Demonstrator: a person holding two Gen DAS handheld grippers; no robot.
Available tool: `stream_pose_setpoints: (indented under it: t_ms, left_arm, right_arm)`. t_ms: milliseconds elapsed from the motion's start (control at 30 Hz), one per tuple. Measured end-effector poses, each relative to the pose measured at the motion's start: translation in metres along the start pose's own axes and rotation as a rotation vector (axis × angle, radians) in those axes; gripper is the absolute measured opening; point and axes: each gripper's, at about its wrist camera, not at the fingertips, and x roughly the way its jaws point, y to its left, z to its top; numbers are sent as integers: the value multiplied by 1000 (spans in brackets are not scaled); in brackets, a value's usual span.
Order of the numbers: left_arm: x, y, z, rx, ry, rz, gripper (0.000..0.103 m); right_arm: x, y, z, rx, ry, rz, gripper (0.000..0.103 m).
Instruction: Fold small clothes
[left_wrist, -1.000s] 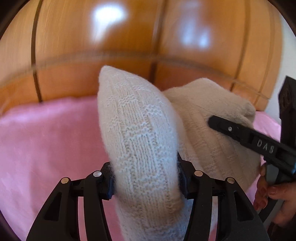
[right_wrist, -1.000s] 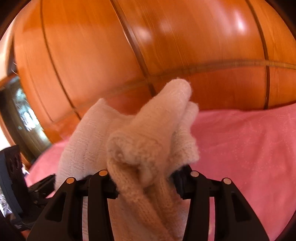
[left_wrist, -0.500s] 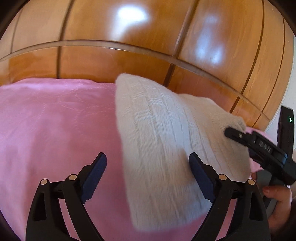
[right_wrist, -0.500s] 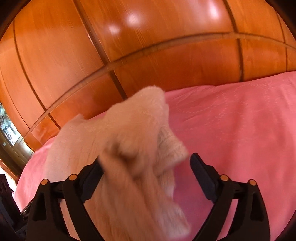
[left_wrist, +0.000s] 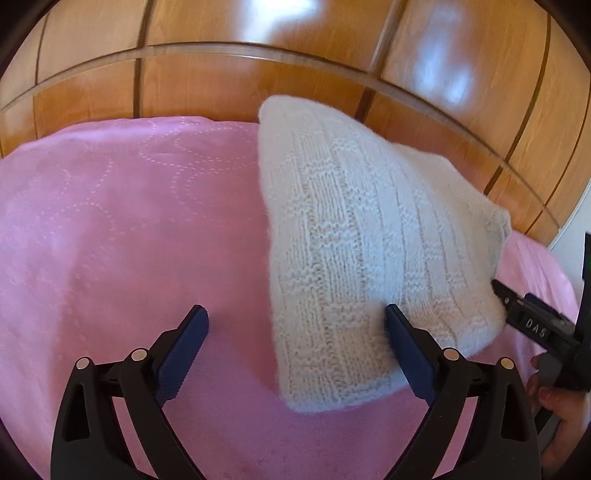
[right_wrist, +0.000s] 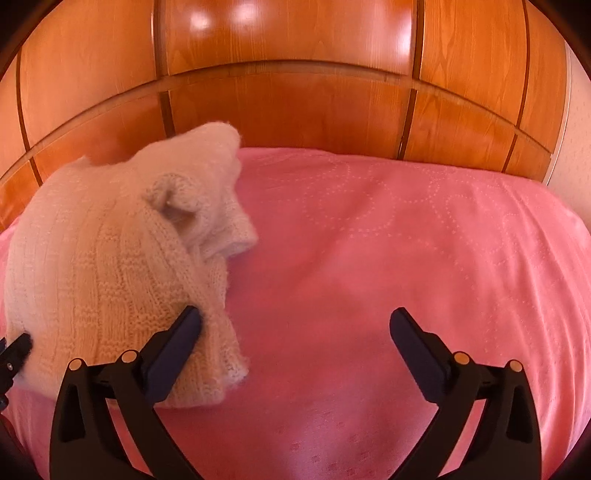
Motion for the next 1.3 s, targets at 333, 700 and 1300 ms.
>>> stream_pose_setpoints:
  t_ms: [333, 700, 1300]
  left_arm:
    - [-47, -17, -16, 62, -162, 113, 99]
    - [-88, -22, -33, 40, -241, 213, 99]
    - [-166, -43, -69, 96, -372, 334, 99]
  right_arm:
    - [-45, 8, -16, -41, -161, -11, 101]
    - [-93, 13, -41, -42, -242, 7, 101]
    - [-152, 13, -80, 45, -173, 139, 101]
